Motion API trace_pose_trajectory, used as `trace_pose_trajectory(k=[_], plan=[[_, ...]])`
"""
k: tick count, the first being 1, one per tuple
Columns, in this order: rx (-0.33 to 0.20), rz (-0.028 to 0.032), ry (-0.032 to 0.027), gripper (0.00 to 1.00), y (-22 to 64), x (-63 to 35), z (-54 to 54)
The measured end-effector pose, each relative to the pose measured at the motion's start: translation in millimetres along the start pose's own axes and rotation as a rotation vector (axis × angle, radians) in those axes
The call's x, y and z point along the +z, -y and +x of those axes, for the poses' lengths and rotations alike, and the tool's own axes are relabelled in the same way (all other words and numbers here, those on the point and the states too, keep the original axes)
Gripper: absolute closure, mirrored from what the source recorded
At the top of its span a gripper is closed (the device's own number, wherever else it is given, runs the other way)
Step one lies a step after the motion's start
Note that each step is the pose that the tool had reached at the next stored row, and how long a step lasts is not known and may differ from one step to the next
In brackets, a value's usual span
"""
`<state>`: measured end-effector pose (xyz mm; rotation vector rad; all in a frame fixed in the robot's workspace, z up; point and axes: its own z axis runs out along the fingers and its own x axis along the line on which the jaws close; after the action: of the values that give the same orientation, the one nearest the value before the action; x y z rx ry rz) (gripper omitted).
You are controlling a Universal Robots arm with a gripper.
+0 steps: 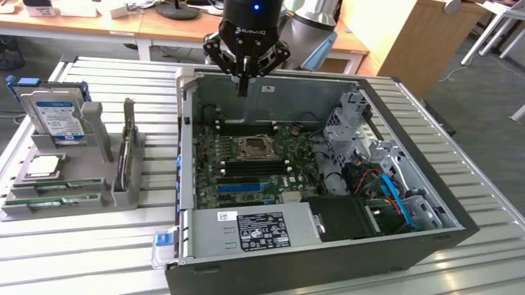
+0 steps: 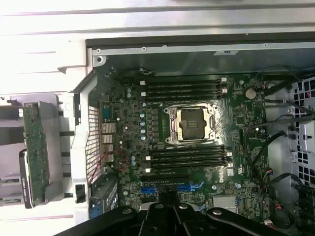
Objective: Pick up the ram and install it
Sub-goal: 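Reach for the ram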
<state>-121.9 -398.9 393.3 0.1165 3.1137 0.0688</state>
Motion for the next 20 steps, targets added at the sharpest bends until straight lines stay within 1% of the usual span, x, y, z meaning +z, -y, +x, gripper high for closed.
trace_pose_trajectory(k=[4,10,20], plan=[[0.0,-0.0002,0.0001,0.89,0.0,0.1,0.4],[0.0,-0.0001,0.0002,0.89,0.4,-0.1,5.8],[0.0,0.0,0.0001,0.89,1.5,-0.5,20.0]])
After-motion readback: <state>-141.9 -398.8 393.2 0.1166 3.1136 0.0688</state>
